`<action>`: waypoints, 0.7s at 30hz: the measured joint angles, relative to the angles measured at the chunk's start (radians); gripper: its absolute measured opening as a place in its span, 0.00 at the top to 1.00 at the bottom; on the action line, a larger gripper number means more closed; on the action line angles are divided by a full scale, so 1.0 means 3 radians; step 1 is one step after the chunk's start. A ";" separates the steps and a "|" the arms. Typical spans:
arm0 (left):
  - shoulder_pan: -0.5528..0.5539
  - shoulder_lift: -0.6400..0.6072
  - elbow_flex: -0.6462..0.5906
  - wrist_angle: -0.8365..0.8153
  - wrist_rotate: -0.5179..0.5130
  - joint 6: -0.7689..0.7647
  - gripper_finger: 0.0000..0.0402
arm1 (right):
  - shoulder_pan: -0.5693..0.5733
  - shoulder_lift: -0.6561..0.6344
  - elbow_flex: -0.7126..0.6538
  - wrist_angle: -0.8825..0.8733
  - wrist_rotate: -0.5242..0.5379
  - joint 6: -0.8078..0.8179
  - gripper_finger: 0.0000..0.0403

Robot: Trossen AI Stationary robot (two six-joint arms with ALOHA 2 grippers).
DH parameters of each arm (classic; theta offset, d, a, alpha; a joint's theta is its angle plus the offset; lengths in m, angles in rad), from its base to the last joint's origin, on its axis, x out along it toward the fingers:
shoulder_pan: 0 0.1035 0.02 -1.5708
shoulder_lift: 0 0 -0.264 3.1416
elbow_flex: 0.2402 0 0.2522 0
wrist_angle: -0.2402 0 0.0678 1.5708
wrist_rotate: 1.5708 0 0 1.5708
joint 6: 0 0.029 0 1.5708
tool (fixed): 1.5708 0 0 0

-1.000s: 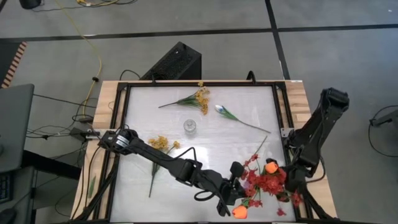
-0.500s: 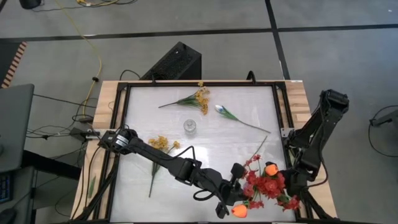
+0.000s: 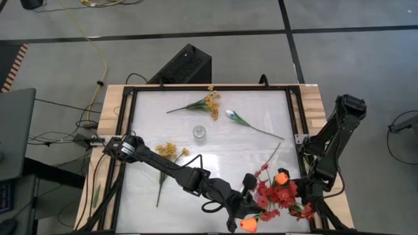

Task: Sort flowers into vase by color
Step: Put the orange flower into the pink vase

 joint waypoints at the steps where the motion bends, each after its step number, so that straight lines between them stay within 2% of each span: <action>1: 0.0006 0.0000 0.0000 0.0001 0.0000 0.0001 1.00 | -0.0007 0.0000 0.0000 0.0000 0.0011 0.0001 0.67; 6: 0.0033 0.0004 -0.0001 -0.0055 -0.0160 0.0019 1.00 | -0.0036 0.0000 0.0000 0.0037 0.0097 0.0018 0.67; 21: 0.0049 0.0037 -0.0006 -0.0157 -0.0249 0.0025 1.00 | -0.0097 0.0000 0.0000 0.0095 0.0198 0.0001 0.67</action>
